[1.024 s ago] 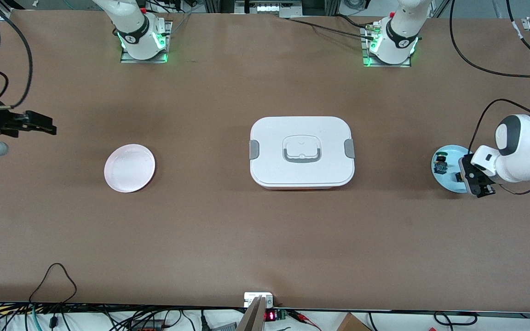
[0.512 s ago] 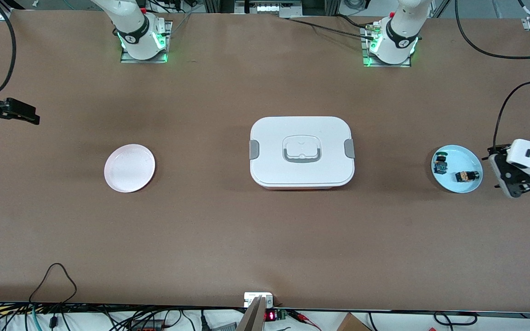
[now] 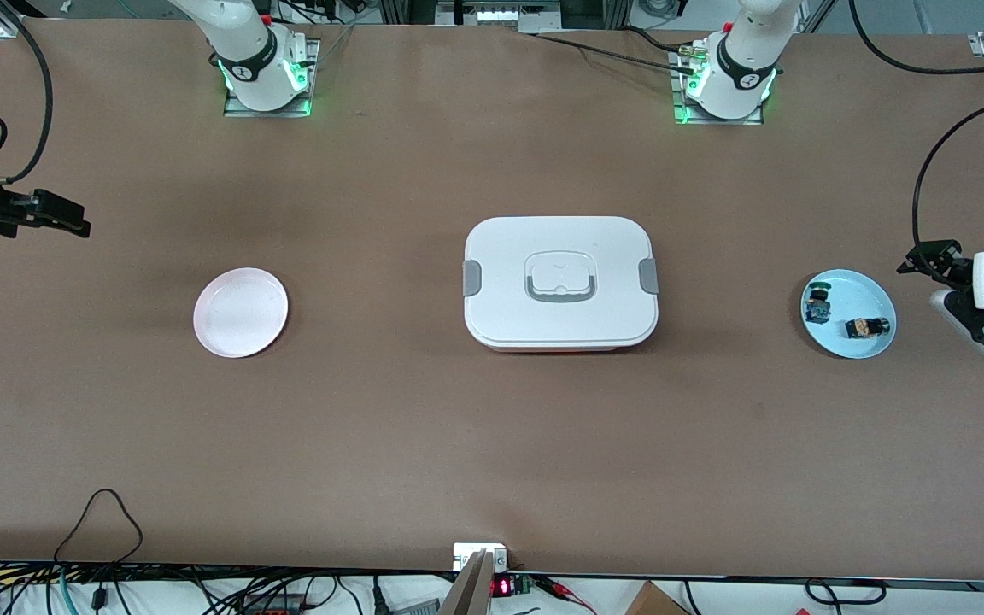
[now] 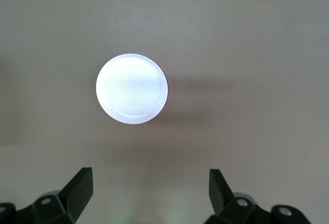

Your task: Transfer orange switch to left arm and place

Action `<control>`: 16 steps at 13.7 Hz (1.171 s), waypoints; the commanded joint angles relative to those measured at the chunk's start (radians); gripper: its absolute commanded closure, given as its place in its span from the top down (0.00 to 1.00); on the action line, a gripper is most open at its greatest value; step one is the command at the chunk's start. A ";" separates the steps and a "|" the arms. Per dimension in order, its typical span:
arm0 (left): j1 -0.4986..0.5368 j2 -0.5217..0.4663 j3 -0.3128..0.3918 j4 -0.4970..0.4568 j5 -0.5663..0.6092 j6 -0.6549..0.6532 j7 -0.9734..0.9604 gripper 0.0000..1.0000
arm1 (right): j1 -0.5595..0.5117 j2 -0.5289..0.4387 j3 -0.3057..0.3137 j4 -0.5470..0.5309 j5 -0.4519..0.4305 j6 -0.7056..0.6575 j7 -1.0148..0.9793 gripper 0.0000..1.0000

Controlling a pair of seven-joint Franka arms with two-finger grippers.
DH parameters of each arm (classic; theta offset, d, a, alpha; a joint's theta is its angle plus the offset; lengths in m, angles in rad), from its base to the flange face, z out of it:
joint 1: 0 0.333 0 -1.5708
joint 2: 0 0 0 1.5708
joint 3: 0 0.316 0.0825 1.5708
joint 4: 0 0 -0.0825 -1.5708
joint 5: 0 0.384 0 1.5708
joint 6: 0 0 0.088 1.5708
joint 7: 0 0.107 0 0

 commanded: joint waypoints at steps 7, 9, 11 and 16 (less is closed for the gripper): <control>-0.287 -0.091 0.140 0.207 -0.069 -0.242 -0.380 1.00 | 0.008 -0.030 0.008 0.023 0.008 -0.036 0.017 1.00; -0.443 -0.169 0.357 0.168 -0.166 -0.169 -0.494 1.00 | 0.008 -0.030 0.009 0.025 0.017 -0.036 0.026 1.00; -0.643 -0.244 0.568 0.100 -0.224 -0.144 -0.651 1.00 | 0.014 -0.028 0.018 0.040 0.015 -0.037 0.027 1.00; -0.753 -0.460 0.761 -0.235 -0.278 0.180 -0.761 1.00 | 0.020 -0.028 0.019 0.042 0.017 -0.037 0.027 1.00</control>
